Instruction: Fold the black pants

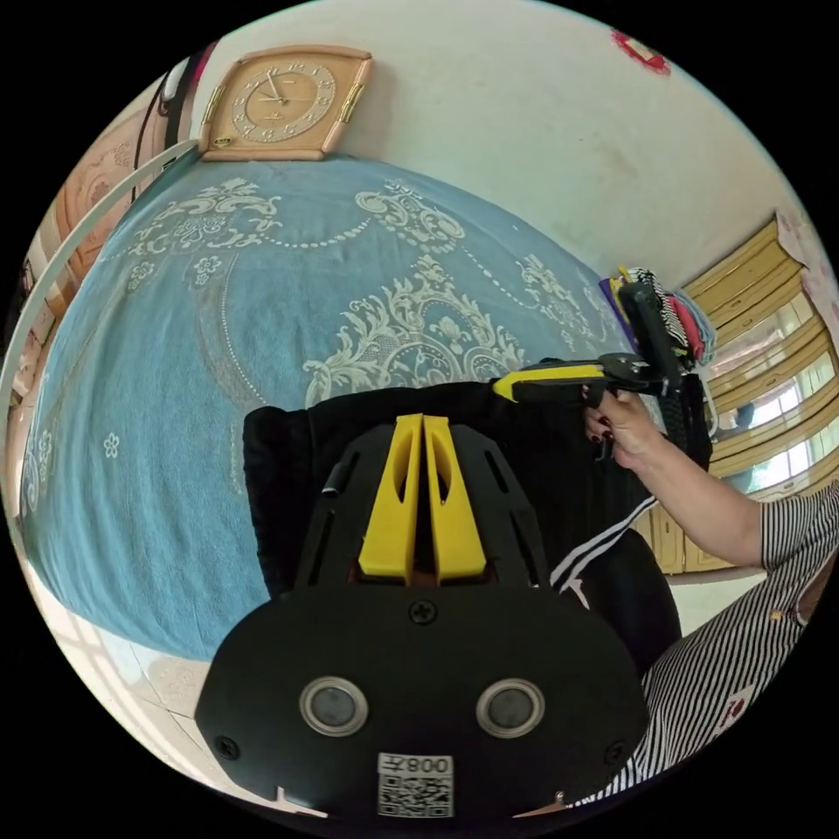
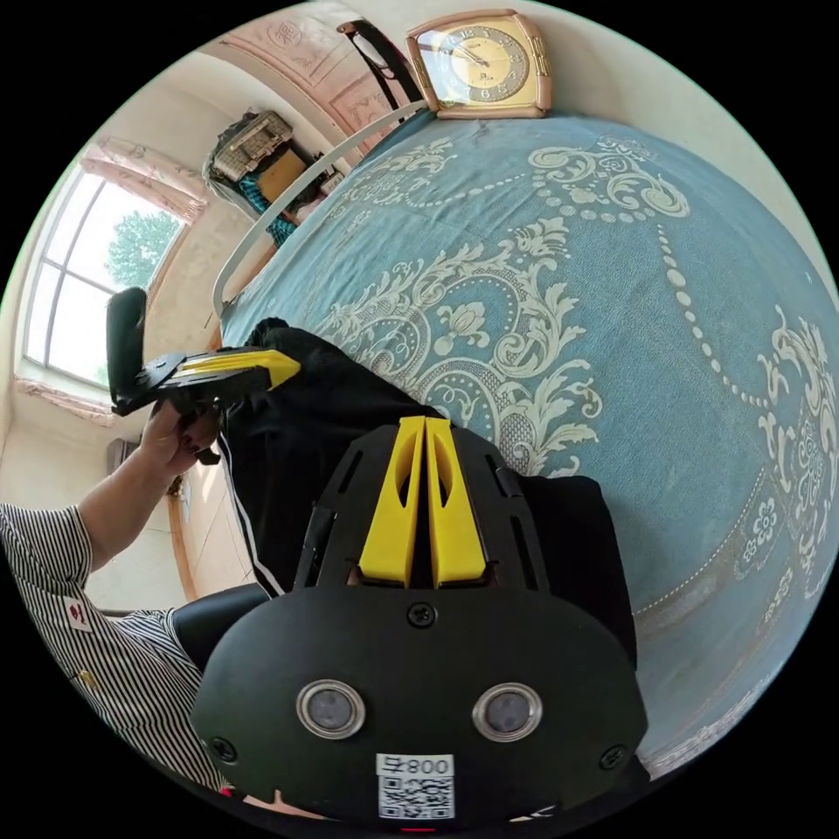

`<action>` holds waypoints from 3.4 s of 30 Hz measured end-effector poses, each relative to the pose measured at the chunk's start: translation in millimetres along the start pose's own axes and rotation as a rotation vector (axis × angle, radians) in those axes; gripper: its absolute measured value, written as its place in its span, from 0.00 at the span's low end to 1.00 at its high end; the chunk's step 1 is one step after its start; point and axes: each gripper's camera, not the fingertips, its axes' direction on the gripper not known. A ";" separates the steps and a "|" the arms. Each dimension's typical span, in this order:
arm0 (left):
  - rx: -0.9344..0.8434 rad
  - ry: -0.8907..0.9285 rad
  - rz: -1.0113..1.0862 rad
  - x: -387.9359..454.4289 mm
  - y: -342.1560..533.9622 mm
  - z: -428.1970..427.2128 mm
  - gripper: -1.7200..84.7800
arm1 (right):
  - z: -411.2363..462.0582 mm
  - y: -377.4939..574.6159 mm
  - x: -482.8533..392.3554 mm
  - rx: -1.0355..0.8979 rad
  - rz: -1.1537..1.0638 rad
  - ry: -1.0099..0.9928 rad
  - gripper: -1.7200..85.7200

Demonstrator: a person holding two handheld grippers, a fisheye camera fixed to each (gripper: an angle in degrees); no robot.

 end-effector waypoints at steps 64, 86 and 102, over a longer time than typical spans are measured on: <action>-0.188 0.249 0.382 402.2 -16.5 255.8 0.06 | -121.7 626.6 180.5 0.621 0.872 0.076 0.04; -0.474 0.354 1.065 821.9 -172.0 513.9 0.17 | -124.0 807.4 275.3 0.973 1.249 0.008 0.13; -0.422 0.397 1.166 861.3 -193.4 515.1 0.05 | -128.3 824.4 259.1 0.998 1.172 0.010 0.05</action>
